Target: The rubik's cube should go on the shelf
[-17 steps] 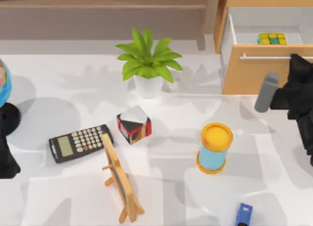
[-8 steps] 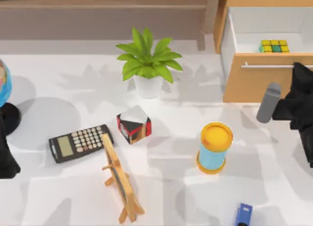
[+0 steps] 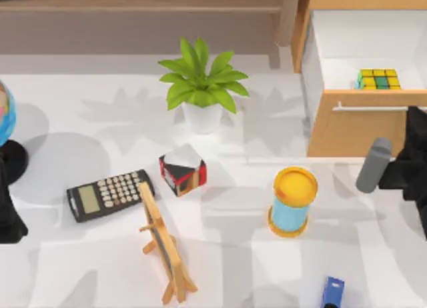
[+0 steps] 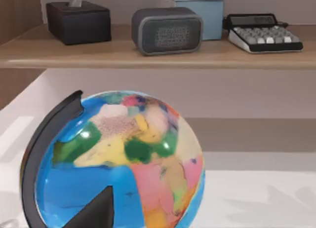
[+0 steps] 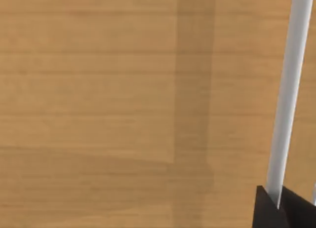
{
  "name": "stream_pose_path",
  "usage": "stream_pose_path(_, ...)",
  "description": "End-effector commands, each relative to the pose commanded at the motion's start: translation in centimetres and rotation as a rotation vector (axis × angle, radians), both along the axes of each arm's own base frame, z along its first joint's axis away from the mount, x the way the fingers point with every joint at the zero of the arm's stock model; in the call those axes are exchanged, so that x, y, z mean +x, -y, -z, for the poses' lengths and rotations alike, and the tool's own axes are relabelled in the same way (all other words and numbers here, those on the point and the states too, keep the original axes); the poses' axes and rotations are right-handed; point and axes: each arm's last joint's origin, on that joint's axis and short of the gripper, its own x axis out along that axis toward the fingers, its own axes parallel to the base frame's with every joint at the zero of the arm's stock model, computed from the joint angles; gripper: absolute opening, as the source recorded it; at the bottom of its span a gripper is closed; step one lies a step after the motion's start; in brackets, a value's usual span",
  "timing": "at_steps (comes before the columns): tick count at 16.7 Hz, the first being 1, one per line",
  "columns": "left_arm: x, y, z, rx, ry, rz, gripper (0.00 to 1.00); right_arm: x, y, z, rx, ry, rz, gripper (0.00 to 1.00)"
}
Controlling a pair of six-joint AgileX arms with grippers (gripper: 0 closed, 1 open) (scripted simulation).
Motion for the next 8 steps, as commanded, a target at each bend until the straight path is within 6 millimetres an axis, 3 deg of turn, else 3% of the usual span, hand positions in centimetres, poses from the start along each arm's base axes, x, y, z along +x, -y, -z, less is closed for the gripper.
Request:
stream_pose_path(3, 0.0, 0.0, 0.0, 0.0, 0.0, 0.0, 1.0, 0.0, 0.0, 0.0, 0.0, 0.0, 0.0, 0.0)
stream_pose_path(8, 0.0, 0.0, 0.0, 0.0, 0.0, 0.0, 1.0, 0.0, 0.0, 0.0, 0.0, 0.0, 0.0, 0.38)
